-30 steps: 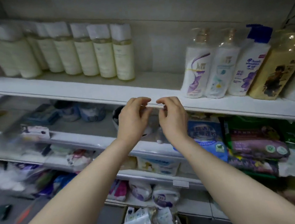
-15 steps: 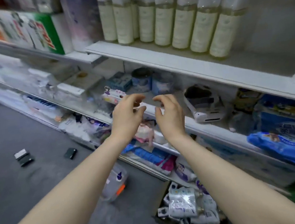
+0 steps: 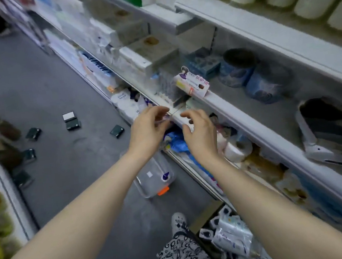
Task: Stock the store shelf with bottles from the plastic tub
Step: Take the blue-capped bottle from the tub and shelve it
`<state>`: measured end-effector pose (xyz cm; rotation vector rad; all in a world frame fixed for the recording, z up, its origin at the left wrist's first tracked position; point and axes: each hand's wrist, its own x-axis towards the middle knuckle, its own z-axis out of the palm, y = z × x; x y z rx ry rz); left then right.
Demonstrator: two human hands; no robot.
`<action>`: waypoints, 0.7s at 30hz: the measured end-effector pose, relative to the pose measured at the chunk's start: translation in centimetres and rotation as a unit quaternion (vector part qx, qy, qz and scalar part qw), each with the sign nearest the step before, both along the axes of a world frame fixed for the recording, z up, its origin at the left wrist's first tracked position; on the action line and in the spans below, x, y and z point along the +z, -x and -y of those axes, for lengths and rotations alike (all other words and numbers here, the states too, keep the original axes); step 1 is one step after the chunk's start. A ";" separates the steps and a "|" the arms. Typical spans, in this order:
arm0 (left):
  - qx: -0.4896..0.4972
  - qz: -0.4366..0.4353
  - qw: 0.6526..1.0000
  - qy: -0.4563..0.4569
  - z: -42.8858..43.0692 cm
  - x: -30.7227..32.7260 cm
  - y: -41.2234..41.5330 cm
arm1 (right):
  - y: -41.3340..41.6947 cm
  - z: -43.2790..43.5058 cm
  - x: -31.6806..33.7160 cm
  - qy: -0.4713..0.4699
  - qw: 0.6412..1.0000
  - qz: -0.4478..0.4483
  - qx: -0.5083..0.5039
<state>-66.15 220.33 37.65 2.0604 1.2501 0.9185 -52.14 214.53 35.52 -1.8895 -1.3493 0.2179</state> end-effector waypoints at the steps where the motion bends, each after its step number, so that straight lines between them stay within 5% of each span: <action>1: 0.010 -0.007 1.000 0.009 -0.9 -0.6 0.2 | 0.1 -1.1 -0.7 0.013 1.000 -0.006 0.009; 21: 0.058 -0.032 0.976 0.207 -13.4 -18.3 4.5 | 1.9 -16.2 -16.7 0.198 0.974 -0.022 0.106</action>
